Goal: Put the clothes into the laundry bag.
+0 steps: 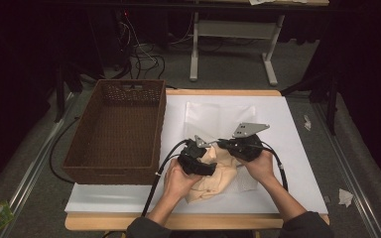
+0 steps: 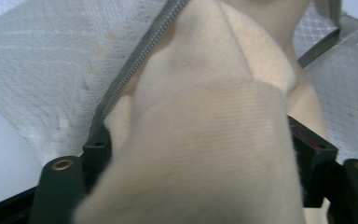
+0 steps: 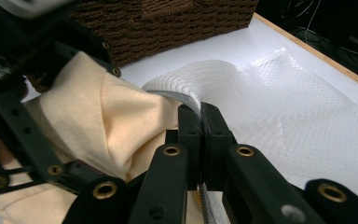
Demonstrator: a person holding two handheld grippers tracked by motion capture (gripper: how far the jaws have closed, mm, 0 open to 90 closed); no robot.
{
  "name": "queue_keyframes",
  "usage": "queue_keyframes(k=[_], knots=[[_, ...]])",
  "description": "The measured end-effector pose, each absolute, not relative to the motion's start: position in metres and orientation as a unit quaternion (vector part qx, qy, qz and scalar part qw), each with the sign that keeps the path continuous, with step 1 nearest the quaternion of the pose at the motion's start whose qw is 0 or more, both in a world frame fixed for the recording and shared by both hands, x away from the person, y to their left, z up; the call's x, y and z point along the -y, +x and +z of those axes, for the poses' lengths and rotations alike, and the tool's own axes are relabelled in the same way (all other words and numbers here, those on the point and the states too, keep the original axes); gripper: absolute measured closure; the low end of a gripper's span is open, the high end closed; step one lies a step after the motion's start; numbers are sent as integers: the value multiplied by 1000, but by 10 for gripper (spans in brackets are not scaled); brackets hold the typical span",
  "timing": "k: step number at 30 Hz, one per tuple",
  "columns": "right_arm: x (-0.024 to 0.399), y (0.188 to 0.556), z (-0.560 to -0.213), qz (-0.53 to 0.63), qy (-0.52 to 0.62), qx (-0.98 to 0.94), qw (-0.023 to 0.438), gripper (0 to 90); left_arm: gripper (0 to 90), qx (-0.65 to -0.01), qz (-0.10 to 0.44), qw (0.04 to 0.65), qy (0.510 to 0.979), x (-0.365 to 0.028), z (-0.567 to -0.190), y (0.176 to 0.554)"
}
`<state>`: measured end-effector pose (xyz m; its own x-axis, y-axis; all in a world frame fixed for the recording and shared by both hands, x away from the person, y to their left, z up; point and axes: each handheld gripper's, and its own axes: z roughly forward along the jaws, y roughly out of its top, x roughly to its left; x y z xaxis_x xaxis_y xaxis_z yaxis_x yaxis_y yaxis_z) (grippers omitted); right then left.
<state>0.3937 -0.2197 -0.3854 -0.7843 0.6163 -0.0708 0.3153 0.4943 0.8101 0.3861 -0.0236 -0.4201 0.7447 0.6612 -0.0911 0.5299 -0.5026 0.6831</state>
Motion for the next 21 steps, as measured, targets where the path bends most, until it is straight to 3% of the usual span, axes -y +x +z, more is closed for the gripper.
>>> queue_keyframes(k=[6, 12, 17, 21], knots=[[220, 395, -386, 421, 277, -845, 179, 892, 252, -340, 96, 372, 858, 14, -411, 379], [220, 395, -385, 422, 276, -845, 179, 892, 280, -337, 108, 388, 851, 0, -400, 368], [220, 395, -385, 421, 278, -845, 179, 892, 368, -332, 111, 399, 847, -8, -397, 361], [219, 395, -385, 418, 278, -846, 178, 892, 513, -318, 108, 395, 855, -5, -399, 360]])
